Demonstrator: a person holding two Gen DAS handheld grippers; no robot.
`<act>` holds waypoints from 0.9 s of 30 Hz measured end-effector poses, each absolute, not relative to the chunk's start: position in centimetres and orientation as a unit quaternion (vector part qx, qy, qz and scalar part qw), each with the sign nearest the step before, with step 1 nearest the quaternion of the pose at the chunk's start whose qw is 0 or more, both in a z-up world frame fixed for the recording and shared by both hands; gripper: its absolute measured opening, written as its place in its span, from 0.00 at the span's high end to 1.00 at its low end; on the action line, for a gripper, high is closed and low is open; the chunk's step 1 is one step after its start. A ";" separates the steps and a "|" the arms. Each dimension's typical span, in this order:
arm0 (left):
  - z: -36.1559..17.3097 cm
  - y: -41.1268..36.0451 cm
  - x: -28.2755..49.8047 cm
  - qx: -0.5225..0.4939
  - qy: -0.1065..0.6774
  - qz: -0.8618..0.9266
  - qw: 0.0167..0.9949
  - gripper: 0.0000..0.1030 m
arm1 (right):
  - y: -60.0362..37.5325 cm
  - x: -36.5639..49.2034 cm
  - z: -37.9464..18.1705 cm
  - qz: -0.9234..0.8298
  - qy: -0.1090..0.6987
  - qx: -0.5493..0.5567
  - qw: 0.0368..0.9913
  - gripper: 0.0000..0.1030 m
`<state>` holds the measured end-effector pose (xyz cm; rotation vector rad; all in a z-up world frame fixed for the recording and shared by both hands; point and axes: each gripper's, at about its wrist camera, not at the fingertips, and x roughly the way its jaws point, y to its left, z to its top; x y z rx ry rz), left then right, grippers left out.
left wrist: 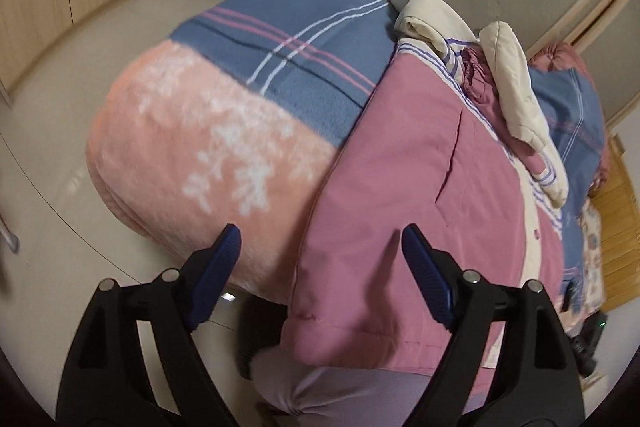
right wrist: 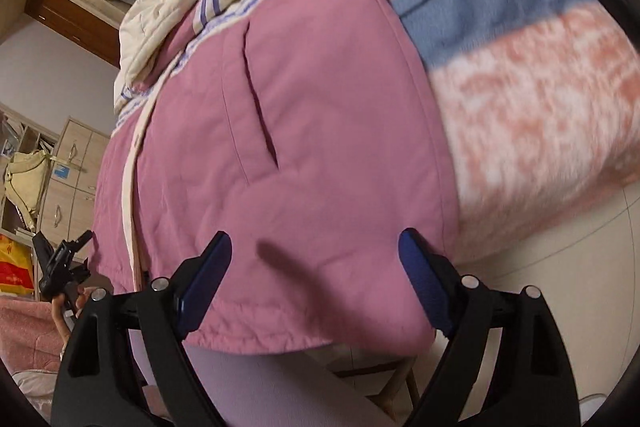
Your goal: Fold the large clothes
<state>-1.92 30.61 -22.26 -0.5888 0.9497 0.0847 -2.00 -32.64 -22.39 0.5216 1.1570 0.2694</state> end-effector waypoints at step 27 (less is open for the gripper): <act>-25.3 27.0 -1.0 -0.333 0.481 -0.040 0.810 0.34 | -39.7 -4.2 -22.2 0.107 0.505 0.320 0.794 0.16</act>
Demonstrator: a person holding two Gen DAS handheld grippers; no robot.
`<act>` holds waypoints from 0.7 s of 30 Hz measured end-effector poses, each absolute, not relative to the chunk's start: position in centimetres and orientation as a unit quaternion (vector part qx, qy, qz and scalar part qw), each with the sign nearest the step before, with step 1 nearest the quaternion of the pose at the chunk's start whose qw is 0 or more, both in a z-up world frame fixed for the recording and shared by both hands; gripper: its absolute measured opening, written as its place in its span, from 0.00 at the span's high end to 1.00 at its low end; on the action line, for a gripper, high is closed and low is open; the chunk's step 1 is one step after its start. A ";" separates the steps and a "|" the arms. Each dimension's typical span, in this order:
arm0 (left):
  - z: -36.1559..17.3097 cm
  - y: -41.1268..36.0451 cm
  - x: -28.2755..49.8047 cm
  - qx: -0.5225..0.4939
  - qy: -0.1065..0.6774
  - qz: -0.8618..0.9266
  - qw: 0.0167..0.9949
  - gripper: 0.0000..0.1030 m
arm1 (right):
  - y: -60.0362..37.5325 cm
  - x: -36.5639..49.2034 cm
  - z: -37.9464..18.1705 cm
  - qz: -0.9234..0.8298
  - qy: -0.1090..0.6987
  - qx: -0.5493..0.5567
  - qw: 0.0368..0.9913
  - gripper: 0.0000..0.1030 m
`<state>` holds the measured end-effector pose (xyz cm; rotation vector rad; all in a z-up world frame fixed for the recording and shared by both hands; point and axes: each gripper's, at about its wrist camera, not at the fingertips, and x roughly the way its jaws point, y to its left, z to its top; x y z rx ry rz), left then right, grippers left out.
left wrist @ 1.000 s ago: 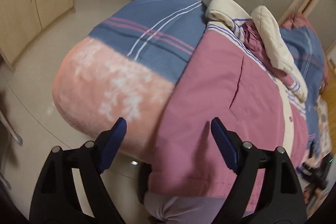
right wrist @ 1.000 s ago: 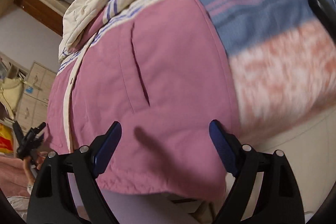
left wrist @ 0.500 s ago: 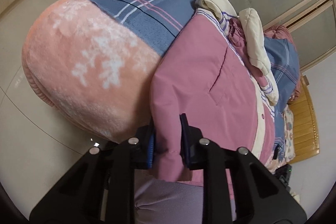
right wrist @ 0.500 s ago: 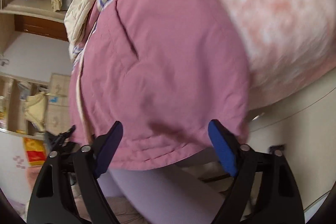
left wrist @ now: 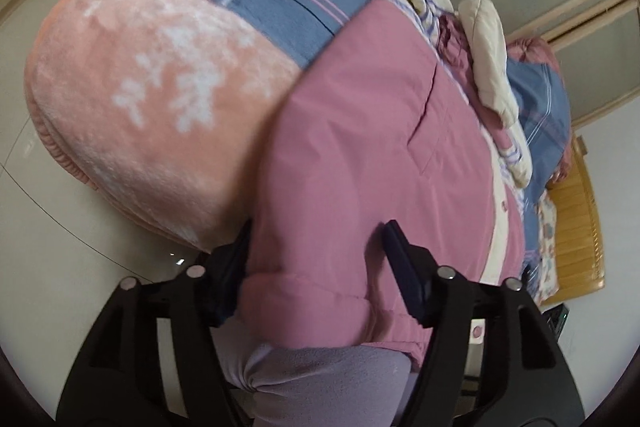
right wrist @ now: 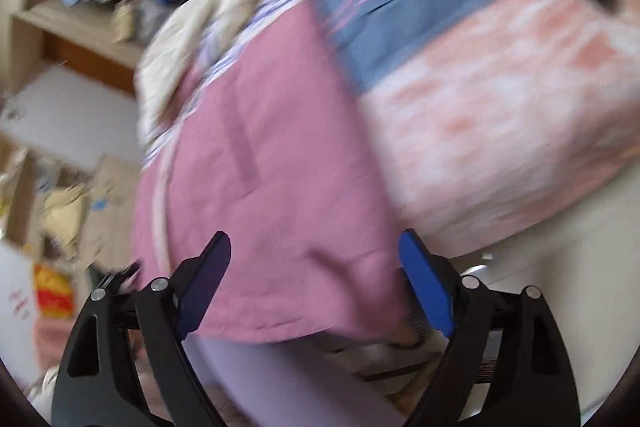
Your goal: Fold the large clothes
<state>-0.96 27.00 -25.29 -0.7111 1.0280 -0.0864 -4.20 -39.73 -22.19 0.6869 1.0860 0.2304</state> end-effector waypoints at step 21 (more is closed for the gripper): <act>-15.8 28.0 1.5 -0.441 0.310 -0.247 0.806 0.90 | -36.0 3.4 -10.0 0.398 0.276 0.428 0.763 0.91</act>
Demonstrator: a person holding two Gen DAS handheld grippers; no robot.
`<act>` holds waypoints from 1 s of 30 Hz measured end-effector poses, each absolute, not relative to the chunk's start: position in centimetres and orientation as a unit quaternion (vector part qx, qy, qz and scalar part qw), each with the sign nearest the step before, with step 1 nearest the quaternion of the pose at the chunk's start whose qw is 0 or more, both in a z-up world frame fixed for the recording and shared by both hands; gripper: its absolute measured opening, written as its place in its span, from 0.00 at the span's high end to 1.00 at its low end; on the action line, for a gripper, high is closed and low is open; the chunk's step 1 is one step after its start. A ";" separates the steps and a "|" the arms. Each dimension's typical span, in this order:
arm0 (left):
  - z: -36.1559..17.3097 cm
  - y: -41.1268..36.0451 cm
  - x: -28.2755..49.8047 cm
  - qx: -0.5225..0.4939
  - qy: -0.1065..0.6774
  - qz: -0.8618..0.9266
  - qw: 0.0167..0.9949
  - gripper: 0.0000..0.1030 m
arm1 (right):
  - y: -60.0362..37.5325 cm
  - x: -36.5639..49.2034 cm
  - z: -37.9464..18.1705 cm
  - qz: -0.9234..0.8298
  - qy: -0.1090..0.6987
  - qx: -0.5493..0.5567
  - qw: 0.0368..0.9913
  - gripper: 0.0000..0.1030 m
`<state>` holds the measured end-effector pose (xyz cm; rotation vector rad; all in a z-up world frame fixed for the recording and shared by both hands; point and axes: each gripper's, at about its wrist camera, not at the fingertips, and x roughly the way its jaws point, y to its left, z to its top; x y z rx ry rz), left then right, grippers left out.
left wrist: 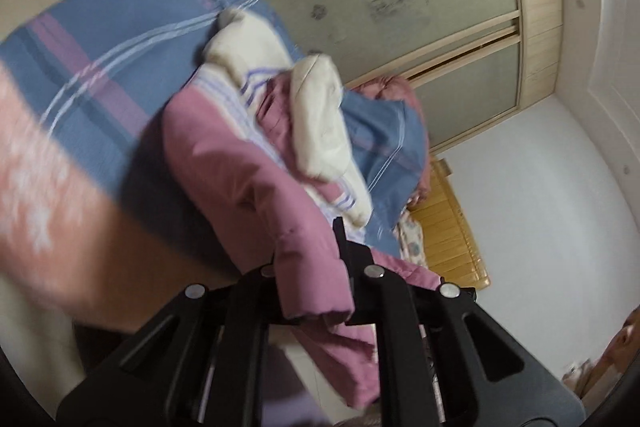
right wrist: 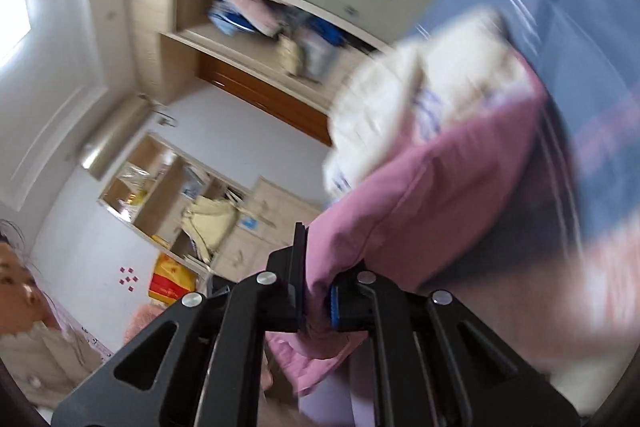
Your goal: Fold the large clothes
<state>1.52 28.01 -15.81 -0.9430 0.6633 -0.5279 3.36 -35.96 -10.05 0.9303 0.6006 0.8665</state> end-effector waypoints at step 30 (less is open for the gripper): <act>-7.7 28.8 27.3 -0.354 0.233 0.042 0.905 0.25 | -42.7 27.6 -12.7 0.113 0.250 0.465 0.842 0.06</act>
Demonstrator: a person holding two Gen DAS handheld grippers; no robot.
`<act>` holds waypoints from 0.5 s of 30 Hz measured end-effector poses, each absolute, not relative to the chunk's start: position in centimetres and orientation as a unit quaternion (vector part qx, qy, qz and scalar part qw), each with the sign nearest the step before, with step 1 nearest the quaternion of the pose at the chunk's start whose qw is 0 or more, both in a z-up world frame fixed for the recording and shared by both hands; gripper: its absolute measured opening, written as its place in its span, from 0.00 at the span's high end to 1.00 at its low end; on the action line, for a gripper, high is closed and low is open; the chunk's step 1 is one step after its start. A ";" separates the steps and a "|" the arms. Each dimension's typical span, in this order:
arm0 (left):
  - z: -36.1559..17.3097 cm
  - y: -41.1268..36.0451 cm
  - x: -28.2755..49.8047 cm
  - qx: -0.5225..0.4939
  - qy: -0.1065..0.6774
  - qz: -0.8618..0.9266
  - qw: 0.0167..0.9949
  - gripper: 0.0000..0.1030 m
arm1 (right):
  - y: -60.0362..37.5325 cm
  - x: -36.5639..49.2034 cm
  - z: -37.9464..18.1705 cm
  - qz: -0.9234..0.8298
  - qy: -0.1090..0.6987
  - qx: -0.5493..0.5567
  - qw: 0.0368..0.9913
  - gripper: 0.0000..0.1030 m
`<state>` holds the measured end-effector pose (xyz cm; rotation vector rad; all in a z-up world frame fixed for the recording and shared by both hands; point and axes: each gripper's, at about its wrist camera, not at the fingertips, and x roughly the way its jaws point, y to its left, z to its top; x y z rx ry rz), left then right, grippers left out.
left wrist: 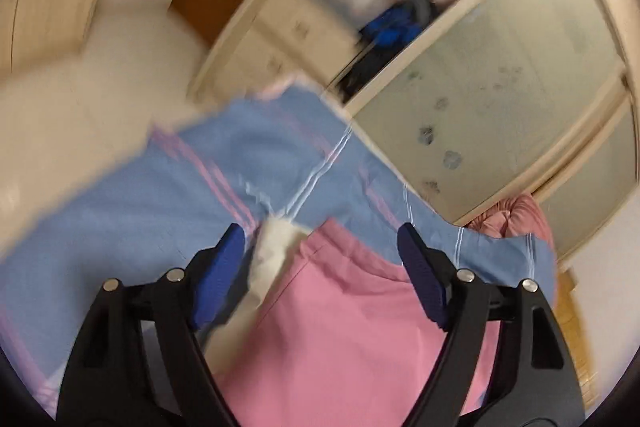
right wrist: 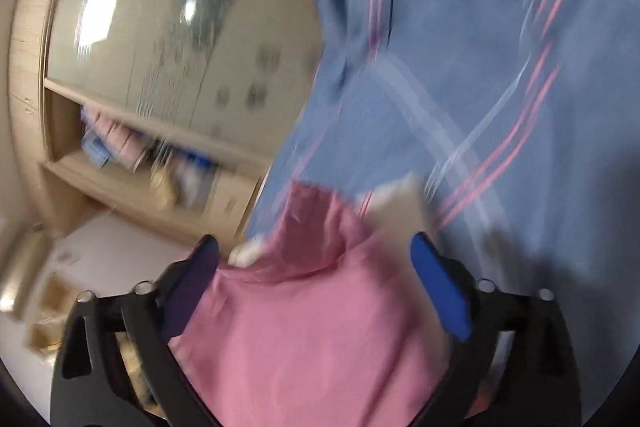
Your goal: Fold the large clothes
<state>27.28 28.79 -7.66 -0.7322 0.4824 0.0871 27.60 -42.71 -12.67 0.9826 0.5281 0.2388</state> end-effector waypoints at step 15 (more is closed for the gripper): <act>-13.1 5.8 26.7 -0.057 0.290 0.007 0.955 0.27 | -10.6 29.2 -8.3 0.246 0.339 -0.024 0.908 0.62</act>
